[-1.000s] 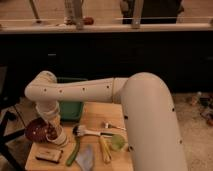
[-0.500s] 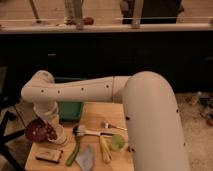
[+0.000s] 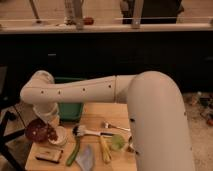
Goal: Place grapes in paper cup
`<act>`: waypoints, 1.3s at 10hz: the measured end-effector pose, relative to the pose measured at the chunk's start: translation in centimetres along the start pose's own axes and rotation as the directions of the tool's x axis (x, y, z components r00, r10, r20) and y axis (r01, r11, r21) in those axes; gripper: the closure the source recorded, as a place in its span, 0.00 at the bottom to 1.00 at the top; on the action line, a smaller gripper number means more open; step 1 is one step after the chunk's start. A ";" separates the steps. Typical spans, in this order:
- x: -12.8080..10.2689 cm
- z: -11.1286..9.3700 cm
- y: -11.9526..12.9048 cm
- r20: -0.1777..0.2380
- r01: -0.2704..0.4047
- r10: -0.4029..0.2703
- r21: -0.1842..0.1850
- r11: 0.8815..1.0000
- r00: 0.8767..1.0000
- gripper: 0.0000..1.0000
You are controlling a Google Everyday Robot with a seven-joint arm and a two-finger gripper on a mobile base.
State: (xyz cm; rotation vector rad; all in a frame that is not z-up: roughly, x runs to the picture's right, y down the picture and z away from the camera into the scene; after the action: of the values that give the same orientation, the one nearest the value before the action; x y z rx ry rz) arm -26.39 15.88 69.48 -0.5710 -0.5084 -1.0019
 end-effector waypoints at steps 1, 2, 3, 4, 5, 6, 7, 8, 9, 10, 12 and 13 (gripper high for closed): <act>0.0 -0.1 0.1 -0.001 -0.001 0.001 0.004 1.000 1.000 0.96; 0.0 -0.2 0.3 -0.002 -0.004 0.004 0.009 1.000 1.000 0.96; 0.1 -0.4 0.6 -0.005 -0.009 0.009 0.017 1.000 1.000 0.96; 0.2 -0.5 0.8 -0.005 -0.014 0.014 0.023 1.000 1.000 0.96; 0.3 -0.6 1.1 -0.006 -0.020 0.020 0.029 0.999 1.000 0.96; 0.5 -0.7 1.4 -0.005 -0.029 0.029 0.035 0.999 1.000 0.96; 0.7 -0.7 1.8 -0.003 -0.038 0.038 0.042 0.998 0.999 0.96; 0.8 -0.7 2.1 -0.001 -0.045 0.045 0.046 0.998 0.999 0.96; 0.9 -0.7 2.2 0.004 -0.050 0.050 0.047 0.998 0.999 0.96; 0.9 -0.5 2.4 0.008 -0.054 0.054 0.047 0.997 0.999 0.96; 1.0 -0.2 2.6 0.018 -0.062 0.062 0.045 0.997 0.998 0.96; 1.0 0.1 2.7 0.024 -0.066 0.065 0.043 0.997 0.998 0.96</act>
State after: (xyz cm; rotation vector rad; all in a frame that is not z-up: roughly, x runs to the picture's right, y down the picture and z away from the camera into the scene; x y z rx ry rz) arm -23.59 16.44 69.60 -0.5571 -0.5278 -0.9206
